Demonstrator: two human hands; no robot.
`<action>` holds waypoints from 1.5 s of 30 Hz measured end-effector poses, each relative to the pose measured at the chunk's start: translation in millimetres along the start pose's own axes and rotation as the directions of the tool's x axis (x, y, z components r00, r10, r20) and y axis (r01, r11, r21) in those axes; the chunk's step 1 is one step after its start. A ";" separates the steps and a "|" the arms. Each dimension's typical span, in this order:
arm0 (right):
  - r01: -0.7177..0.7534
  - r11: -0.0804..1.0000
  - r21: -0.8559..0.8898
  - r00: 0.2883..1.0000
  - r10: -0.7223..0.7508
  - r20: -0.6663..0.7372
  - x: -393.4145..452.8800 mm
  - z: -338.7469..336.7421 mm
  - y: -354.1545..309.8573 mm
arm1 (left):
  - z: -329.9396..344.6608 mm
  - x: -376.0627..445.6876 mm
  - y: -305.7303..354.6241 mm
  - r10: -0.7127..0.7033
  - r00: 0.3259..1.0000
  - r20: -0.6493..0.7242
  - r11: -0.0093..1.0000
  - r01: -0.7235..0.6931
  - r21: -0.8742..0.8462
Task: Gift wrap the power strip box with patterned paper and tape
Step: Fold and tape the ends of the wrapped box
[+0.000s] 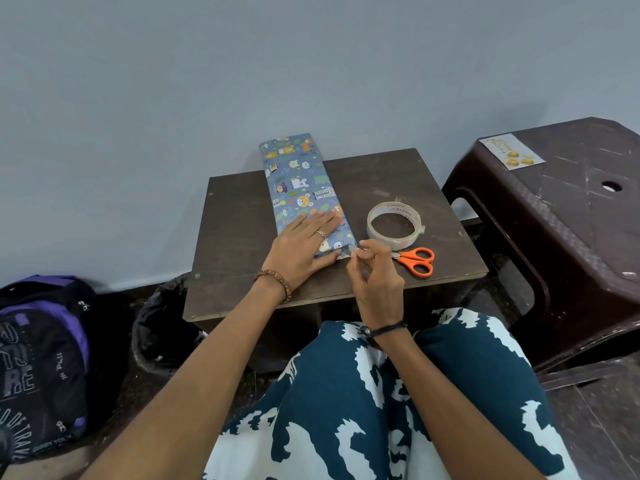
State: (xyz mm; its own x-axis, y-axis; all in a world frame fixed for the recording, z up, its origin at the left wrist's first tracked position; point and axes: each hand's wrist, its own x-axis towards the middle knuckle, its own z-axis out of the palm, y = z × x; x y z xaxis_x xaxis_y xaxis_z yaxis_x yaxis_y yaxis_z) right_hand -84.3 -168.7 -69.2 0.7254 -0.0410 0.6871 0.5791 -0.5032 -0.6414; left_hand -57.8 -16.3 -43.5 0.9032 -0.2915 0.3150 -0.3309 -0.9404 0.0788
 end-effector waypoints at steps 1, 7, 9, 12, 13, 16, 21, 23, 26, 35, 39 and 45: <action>0.004 1.000 0.003 1.000 -0.004 -0.007 0.8 0.1 -0.1 | 0.1 0.0 -0.1 0.000 1.000 0.004 1.000 0.000 0.002; 0.040 0.999 -0.002 0.999 -0.040 0.003 1.5 1.9 0.9 | -0.8 0.1 0.6 -0.001 1.000 -0.006 1.000 0.001 -0.018; 0.033 0.999 0.007 0.999 -0.033 0.011 1.8 2.4 0.6 | -0.8 0.0 0.8 -0.002 1.000 -0.006 1.000 0.002 -0.017; 0.029 1.000 0.002 0.999 -0.029 0.022 1.5 3.0 2.3 | -0.7 0.1 0.4 -0.005 1.000 0.004 1.000 0.005 -0.015; 0.023 1.000 0.001 0.999 -0.023 0.023 1.3 3.2 2.9 | -0.7 0.1 0.4 -0.006 1.000 0.003 1.000 0.006 -0.014; 0.002 1.000 0.006 1.000 -0.002 -0.005 2.0 2.7 1.6 | -0.8 -0.2 0.3 -0.006 1.000 -0.003 1.000 0.006 -0.009; 0.008 1.000 0.008 0.999 -0.008 -0.046 7.3 -0.3 1.4 | -2.3 -0.3 1.8 0.001 1.000 -0.011 1.000 -0.001 -0.021; -0.015 1.000 0.006 0.999 0.015 -0.032 6.4 -0.4 2.1 | -2.5 -0.4 2.3 0.001 1.000 -0.015 1.000 -0.001 -0.018; -0.025 1.000 0.005 1.000 0.025 -0.002 5.0 0.8 0.6 | -2.5 -0.2 1.9 -0.004 1.000 -0.005 1.000 0.003 -0.016; 0.000 1.000 -0.016 0.999 0.001 0.051 3.0 1.5 -1.1 | -2.2 -0.3 1.2 0.008 1.000 -0.013 1.000 -0.009 -0.023; -0.009 1.000 -0.030 0.998 0.011 0.060 3.7 2.0 -0.4 | -1.5 -0.9 0.6 0.002 1.000 -0.021 1.000 -0.002 -0.016; 0.019 0.999 -0.046 0.998 -0.016 0.054 5.1 1.7 -2.1 | -0.6 -0.4 -0.1 0.007 1.000 -0.015 1.000 -0.007 -0.012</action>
State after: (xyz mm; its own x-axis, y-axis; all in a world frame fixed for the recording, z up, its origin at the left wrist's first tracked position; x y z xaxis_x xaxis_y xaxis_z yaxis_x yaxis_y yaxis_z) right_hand -81.2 -166.4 -64.8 0.7350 0.0141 0.6779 0.5749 -0.5430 -0.6121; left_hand -58.3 -16.0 -43.0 0.8968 -0.2954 0.3294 -0.3406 -0.9361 0.0879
